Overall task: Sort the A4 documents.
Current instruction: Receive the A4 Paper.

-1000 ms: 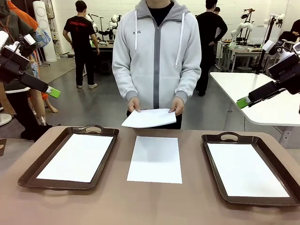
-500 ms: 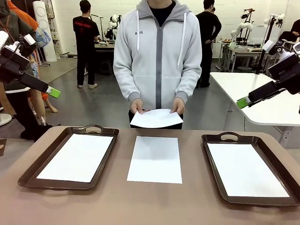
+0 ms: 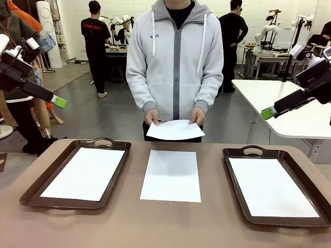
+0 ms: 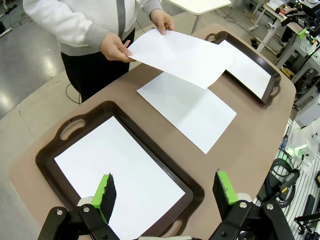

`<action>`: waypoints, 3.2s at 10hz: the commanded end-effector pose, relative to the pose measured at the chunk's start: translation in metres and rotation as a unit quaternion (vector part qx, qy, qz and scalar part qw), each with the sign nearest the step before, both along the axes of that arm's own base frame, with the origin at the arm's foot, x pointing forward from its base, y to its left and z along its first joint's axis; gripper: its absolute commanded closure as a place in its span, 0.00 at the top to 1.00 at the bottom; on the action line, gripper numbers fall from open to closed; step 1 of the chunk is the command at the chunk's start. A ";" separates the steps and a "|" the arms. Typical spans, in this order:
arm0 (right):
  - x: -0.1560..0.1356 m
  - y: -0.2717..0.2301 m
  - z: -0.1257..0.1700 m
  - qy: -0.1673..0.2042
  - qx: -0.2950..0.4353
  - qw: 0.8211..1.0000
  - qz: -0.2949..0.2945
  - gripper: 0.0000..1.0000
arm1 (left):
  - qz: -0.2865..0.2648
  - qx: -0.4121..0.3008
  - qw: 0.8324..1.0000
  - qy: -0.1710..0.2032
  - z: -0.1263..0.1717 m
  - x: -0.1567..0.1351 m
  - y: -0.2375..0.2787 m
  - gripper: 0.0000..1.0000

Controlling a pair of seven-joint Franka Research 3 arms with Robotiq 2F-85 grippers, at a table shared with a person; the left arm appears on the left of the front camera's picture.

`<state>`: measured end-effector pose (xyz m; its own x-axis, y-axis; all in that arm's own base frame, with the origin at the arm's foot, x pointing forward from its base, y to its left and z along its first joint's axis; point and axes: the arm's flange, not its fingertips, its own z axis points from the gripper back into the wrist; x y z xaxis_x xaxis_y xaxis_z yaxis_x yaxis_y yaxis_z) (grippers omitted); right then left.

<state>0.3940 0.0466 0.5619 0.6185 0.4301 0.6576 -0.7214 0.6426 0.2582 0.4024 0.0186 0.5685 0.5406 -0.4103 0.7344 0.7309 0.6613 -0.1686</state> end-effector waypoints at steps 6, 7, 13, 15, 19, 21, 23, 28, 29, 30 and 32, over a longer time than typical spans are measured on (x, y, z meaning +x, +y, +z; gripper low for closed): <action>0.000 0.000 -0.001 0.001 0.001 1.000 0.000 1.00 | 0.002 0.002 1.000 -0.003 0.000 0.000 -0.001 1.00; 0.000 0.000 -0.001 0.001 0.001 1.000 0.000 1.00 | 0.002 0.002 1.000 -0.003 0.000 0.000 -0.001 1.00; 0.000 0.000 -0.001 0.001 0.001 1.000 0.000 1.00 | 0.002 0.002 1.000 -0.003 0.000 0.000 -0.001 1.00; 0.000 0.000 -0.001 0.001 0.001 1.000 0.000 1.00 | 0.002 0.002 1.000 -0.003 0.000 0.000 -0.001 1.00; 0.000 0.000 -0.001 0.001 0.001 1.000 0.000 1.00 | 0.002 0.002 1.000 -0.003 0.000 0.000 -0.001 1.00; 0.000 0.000 -0.001 0.001 0.001 1.000 0.000 1.00 | 0.002 0.002 1.000 -0.003 0.000 0.000 -0.001 1.00; 0.000 0.000 -0.001 0.001 0.001 1.000 0.000 1.00 | 0.002 0.002 1.000 -0.003 0.000 0.000 -0.001 1.00; 0.000 0.000 -0.001 0.001 0.001 1.000 0.000 1.00 | 0.002 0.002 1.000 -0.003 0.000 0.000 -0.001 1.00; 0.000 0.000 -0.001 0.001 0.001 1.000 0.000 1.00 | 0.002 0.002 1.000 -0.003 0.000 0.000 -0.001 1.00; 0.000 0.000 -0.001 0.001 0.001 1.000 0.000 1.00 | 0.002 0.002 1.000 -0.003 0.000 0.000 -0.001 1.00; 0.000 0.000 -0.001 0.001 0.001 1.000 0.000 1.00 | 0.002 0.002 1.000 -0.003 0.000 0.000 -0.001 1.00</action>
<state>0.3940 0.0466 0.5619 0.6185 0.4301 0.6576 -0.7214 0.6426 0.2582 0.4024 0.0186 0.5685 0.5406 -0.4103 0.7344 0.7309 0.6613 -0.1686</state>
